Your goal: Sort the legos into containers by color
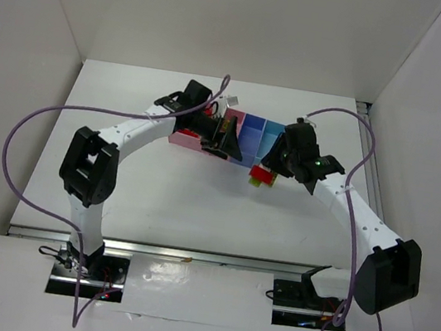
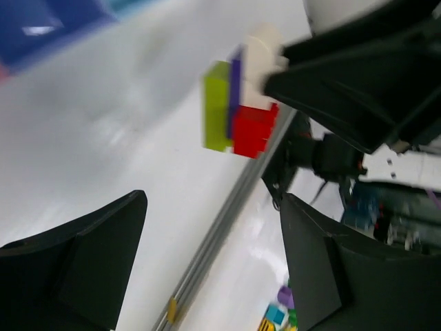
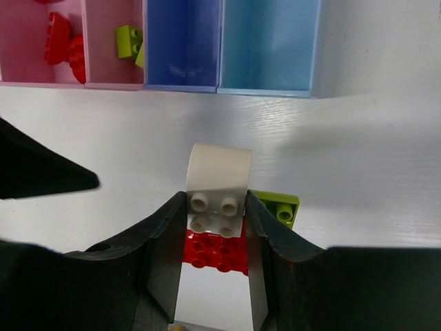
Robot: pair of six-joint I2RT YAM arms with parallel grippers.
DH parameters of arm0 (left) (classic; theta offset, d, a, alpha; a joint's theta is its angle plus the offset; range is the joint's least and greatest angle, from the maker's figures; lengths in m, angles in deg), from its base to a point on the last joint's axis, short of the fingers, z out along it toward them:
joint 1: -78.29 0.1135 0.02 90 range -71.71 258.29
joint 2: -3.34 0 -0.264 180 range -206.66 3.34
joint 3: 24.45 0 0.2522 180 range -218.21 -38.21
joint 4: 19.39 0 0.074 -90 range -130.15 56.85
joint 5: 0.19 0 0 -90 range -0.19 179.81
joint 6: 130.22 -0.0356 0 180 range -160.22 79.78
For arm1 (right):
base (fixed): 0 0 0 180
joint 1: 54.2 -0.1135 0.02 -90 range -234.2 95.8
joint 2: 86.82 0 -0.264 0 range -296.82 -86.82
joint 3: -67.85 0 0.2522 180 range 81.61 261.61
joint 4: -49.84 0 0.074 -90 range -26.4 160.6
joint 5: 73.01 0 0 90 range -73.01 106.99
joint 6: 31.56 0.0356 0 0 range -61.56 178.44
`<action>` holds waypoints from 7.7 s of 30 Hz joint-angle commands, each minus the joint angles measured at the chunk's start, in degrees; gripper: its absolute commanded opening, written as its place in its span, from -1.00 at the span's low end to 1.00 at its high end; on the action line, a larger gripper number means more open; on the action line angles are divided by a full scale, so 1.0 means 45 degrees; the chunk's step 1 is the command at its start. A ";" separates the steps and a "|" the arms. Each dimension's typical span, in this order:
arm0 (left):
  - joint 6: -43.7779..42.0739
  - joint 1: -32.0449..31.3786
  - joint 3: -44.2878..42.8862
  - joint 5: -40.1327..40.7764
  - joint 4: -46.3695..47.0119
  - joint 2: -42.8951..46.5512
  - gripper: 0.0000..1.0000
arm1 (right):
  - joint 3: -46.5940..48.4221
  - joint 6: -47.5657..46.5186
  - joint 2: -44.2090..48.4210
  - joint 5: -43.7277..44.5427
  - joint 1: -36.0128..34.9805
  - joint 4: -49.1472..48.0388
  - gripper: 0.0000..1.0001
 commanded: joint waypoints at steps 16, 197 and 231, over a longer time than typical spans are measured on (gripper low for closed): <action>-0.0259 -0.1640 0.0310 -0.1422 0.3023 -0.0424 0.61 | -0.0150 0.0217 0.0508 -0.1258 0.0241 -0.0871 -0.67; 0.0191 0.2756 0.5115 -0.8824 0.3824 0.2350 -1.00 | -0.0443 0.1523 -0.3903 -1.2703 0.0125 -1.0885 0.39; -0.0727 0.4063 0.5058 -0.4314 0.1011 0.2447 -1.00 | 0.0592 -0.1229 -0.2166 -0.5736 0.0418 -0.3274 0.15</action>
